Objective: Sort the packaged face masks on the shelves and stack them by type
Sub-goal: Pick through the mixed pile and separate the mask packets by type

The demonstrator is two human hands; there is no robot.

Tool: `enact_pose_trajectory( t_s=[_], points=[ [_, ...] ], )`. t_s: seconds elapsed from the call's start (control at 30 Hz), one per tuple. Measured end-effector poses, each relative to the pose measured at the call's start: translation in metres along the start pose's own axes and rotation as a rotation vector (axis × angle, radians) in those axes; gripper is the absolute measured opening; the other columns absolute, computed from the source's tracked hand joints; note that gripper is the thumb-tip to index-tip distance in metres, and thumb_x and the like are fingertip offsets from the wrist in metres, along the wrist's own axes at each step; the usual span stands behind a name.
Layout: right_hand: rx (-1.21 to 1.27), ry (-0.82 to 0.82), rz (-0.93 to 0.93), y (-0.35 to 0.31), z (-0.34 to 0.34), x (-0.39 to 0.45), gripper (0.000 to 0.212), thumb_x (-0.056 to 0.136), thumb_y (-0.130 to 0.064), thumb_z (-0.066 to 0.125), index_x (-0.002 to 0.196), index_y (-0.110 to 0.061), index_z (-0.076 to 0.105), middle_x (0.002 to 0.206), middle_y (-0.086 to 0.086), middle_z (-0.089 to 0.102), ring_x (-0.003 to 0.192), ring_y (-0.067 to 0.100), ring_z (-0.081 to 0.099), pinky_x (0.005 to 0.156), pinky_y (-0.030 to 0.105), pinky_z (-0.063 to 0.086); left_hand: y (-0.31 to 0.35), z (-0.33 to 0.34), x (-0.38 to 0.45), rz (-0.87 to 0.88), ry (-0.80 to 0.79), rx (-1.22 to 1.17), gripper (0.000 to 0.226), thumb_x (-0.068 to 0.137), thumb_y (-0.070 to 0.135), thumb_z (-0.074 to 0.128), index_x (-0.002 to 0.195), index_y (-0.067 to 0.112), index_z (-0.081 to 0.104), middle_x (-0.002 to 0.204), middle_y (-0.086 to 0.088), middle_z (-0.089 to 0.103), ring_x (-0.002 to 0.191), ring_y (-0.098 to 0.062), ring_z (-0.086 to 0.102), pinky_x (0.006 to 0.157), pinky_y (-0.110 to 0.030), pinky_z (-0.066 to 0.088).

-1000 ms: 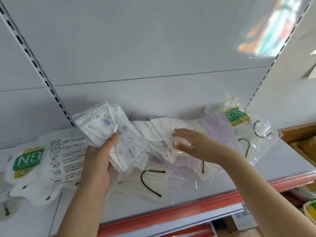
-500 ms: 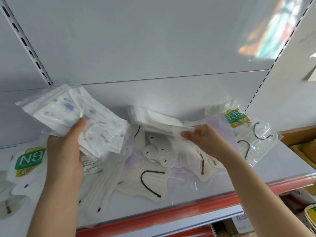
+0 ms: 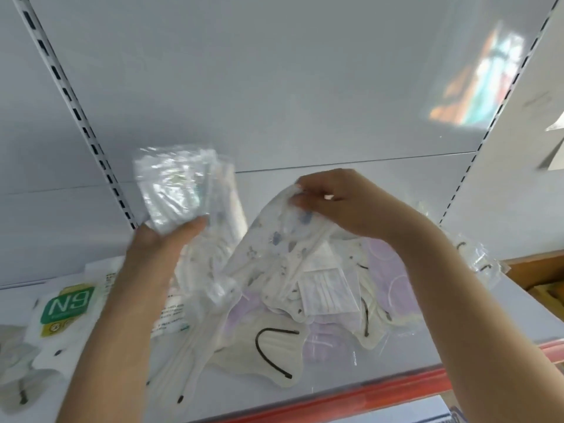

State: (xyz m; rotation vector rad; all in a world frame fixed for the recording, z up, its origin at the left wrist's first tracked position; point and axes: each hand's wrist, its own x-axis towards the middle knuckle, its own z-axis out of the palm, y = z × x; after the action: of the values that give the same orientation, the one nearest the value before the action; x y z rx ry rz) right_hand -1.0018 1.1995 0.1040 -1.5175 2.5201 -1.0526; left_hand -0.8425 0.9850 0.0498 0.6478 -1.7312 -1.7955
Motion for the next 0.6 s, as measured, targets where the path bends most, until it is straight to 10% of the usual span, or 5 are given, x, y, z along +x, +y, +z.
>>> enact_pose_trajectory(
  t_s=[0.23,0.4,0.53,0.6],
  points=[
    [0.089,0.175,-0.081,-0.005,0.074,0.046,0.021,0.09,-0.036,0.07,0.105,-0.022,0.068,0.091,-0.008,0.065,0.077,0.007,0.058,0.075,0.024,0.05,-0.027,0.018,-0.018,-0.216,-0.164,-0.042,0.042,0.08,0.033,0.082,0.116,0.014,0.073,0.103,-0.006,0.079,0.092,-0.023,0.077,0.081,-0.038,0.059],
    [-0.213,0.043,0.456,0.079,0.119,-0.003,0.079,0.081,-0.072,0.058,0.136,-0.015,0.053,0.131,0.004,0.058,0.119,0.024,0.055,0.099,0.039,0.047,-0.043,-0.022,-0.011,-0.247,0.167,-0.154,0.034,0.081,0.034,0.082,0.111,0.02,0.072,0.097,-0.005,0.079,0.083,-0.025,0.077,0.075,-0.038,0.058],
    [-0.041,0.124,0.554,0.1,0.141,-0.023,0.029,0.087,-0.043,0.066,0.073,-0.017,0.064,0.073,0.0,0.061,0.078,0.021,0.058,0.06,0.02,0.038,-0.046,-0.036,-0.01,-0.193,0.27,-0.24,0.04,0.086,0.028,0.078,0.125,0.025,0.069,0.11,-0.001,0.077,0.097,-0.025,0.075,0.078,-0.039,0.059],
    [0.004,0.201,0.566,0.1,0.125,-0.022,0.047,0.094,-0.033,0.063,0.056,-0.014,0.042,0.049,-0.002,0.037,0.052,0.015,0.038,0.047,0.026,0.023,-0.047,-0.037,-0.01,-0.185,0.282,-0.255,0.04,0.088,0.023,0.076,0.127,0.025,0.068,0.111,0.001,0.077,0.1,-0.023,0.074,0.079,-0.037,0.057]
  ],
)
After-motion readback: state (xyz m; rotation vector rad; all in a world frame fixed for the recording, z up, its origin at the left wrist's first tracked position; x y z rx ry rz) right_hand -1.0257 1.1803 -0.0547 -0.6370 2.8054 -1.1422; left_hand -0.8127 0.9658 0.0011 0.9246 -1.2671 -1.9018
